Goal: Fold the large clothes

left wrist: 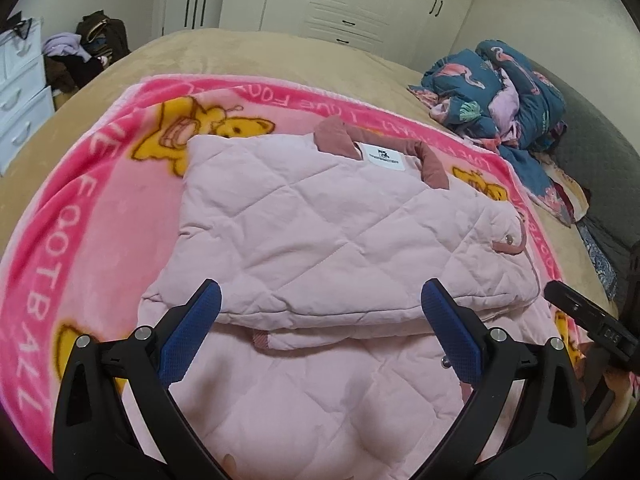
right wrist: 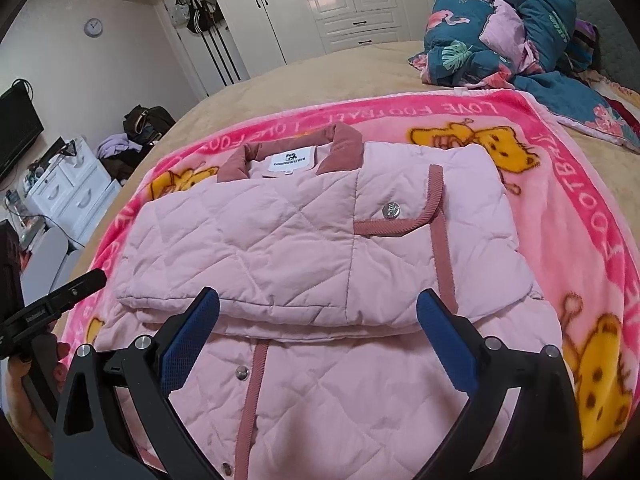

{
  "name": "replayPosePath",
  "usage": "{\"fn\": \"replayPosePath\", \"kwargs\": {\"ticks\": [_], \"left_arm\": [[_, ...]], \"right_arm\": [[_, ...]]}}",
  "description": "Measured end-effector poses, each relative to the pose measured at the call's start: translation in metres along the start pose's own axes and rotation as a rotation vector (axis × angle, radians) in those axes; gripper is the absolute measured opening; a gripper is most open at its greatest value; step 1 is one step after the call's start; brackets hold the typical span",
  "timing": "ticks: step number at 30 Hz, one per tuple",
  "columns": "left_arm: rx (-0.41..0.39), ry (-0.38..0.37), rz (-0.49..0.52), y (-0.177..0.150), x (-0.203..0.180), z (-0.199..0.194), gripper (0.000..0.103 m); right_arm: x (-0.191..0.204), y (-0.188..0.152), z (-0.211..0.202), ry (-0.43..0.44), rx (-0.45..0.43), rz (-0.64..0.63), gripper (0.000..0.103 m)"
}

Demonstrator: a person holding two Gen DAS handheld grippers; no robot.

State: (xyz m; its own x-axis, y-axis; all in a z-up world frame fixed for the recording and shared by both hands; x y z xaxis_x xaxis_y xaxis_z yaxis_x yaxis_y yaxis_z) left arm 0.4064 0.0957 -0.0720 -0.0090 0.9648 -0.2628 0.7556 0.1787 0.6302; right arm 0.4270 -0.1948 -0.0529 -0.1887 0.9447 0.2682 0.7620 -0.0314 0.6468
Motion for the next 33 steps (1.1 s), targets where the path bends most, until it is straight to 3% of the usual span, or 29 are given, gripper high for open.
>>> {"fn": "replayPosePath", "kwargs": {"ticks": [16, 33], "left_arm": [[-0.067, 0.004, 0.104, -0.008, -0.046, -0.046, 0.094], [-0.159, -0.004, 0.154, -0.023, -0.075, -0.100, 0.094]], "right_arm": [[-0.002, -0.008, -0.057, 0.033, -0.063, 0.013, 0.099], [-0.026, -0.021, -0.129, -0.013, -0.153, 0.003, 0.099]]}}
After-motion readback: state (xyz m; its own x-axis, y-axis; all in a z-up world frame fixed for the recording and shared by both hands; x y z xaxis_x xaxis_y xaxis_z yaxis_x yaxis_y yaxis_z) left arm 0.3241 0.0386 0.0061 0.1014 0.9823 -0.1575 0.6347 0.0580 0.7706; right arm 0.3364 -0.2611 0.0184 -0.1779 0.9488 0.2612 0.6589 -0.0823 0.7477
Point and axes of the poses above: each gripper's, at about its wrist camera, not at the fingertips, and z roughly the way its jaws point, x to its left, y to its top, the point moved 9 cm from there along z, roughly the way its jaws point, and after that the axes turned 2 degrees about -z, right-handed, at the moved point
